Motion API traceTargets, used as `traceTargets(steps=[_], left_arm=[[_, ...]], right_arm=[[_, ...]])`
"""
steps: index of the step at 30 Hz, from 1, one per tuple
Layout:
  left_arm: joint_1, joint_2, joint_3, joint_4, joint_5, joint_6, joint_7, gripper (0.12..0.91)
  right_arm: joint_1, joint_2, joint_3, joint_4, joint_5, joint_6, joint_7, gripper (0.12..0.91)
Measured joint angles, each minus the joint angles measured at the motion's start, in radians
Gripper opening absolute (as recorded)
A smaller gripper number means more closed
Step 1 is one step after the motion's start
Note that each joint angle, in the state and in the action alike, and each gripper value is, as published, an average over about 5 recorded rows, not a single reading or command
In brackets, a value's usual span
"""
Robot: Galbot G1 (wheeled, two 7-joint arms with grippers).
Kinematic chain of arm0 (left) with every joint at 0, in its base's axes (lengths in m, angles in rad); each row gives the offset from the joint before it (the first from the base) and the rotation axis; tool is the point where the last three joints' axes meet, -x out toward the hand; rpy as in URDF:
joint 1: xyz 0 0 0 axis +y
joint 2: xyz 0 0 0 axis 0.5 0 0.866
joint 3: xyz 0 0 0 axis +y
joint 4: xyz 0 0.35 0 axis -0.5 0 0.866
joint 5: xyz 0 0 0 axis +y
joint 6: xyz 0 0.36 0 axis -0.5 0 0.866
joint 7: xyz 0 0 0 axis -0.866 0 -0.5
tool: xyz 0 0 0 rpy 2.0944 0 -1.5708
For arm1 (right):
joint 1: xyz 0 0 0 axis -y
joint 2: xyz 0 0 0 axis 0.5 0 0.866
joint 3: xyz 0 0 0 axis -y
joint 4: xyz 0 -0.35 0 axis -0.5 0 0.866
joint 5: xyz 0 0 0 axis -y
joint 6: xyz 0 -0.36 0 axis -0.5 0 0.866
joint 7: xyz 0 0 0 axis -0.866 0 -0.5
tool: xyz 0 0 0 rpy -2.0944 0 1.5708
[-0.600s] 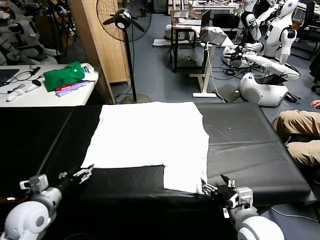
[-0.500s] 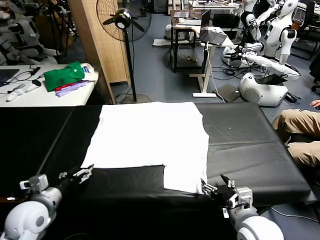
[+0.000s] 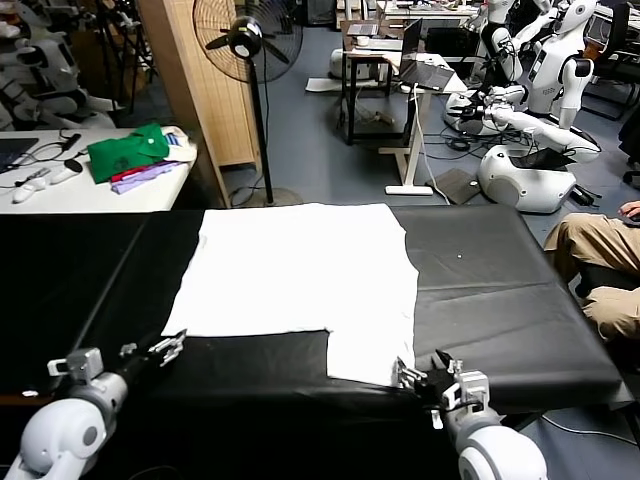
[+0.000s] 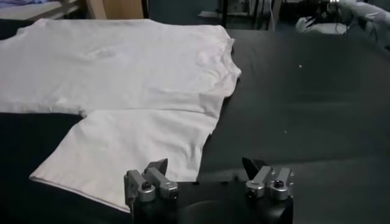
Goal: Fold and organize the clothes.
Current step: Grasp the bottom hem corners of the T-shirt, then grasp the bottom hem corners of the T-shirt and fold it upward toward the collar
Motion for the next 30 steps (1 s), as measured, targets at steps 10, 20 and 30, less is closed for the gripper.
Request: traceTargets(steps=[10,20,30], left_arm=[[0.004,-0.002,0.001,0.027,-0.018,-0.01,0.017,0.126],[0.094,-0.011,-0.036,-0.12,-0.03,0.02,-0.013,0.127],[0.279,0.012,-0.192,-0.275,-0.075,0.009,-0.034,0.127]], right_arm=[[-0.043,-0.003,0.021,0.063,0.003,-0.006,0.038,0.12],[-0.194,-0.014,0.094,0.251,0.005,-0.008,0.066,0.12],[-0.16,-0.037,0.127,0.246,0.069,0.042,0.022,0.12]])
